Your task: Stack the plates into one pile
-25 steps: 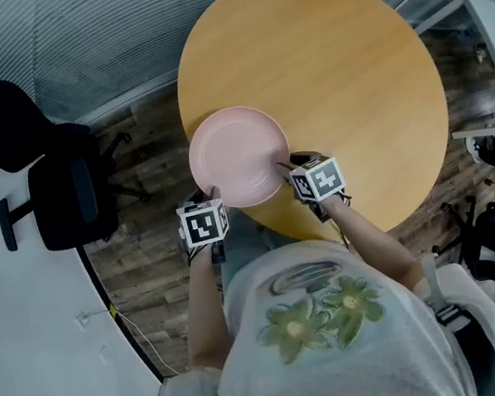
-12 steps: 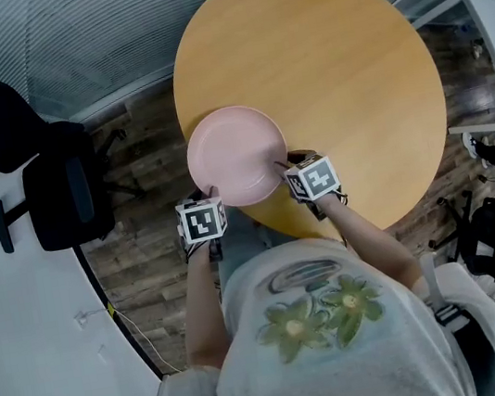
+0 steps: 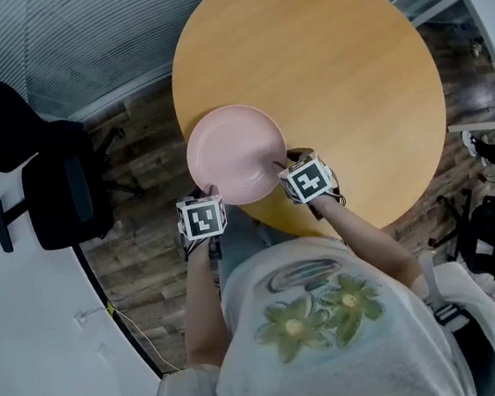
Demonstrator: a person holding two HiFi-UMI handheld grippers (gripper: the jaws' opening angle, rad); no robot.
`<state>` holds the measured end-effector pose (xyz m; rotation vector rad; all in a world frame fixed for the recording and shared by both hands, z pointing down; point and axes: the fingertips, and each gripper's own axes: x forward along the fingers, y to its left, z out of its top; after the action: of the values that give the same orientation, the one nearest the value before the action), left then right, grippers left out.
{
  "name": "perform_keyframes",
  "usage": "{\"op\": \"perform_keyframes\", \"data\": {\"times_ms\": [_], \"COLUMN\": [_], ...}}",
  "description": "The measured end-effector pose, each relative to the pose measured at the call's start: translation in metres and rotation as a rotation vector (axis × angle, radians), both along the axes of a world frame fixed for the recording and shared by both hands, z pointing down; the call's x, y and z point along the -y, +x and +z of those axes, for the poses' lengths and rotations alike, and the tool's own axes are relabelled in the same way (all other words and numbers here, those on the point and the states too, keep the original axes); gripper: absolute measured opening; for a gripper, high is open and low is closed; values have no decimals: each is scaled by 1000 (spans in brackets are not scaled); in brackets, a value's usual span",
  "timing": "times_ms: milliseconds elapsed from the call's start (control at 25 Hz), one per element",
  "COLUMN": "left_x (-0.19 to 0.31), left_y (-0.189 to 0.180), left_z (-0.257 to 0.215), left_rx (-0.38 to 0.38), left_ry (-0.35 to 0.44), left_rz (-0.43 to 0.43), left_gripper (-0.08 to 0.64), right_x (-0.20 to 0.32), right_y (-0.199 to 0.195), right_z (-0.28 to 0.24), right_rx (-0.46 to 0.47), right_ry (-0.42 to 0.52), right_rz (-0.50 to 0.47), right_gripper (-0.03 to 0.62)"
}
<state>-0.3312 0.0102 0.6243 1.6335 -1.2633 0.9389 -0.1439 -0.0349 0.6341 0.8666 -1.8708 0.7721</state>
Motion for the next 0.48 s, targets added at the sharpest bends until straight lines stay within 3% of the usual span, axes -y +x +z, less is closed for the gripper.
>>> {"op": "perform_keyframes", "data": {"times_ms": [120, 200, 480], "left_x": [-2, 0, 4], "left_y": [-1, -2, -2], "left_z": [2, 2, 2], "left_rx": [-2, 15, 50], "left_ry": [-8, 3, 50], "left_rz": [-8, 8, 29], "left_gripper": [144, 144, 153], "right_x": [-2, -5, -5], "right_y": [-1, 1, 4], "right_z": [0, 3, 4], "right_rx": [-19, -36, -28], "right_ry": [4, 2, 19], "right_rz": [-26, -50, -66], "right_gripper": [158, 196, 196]}}
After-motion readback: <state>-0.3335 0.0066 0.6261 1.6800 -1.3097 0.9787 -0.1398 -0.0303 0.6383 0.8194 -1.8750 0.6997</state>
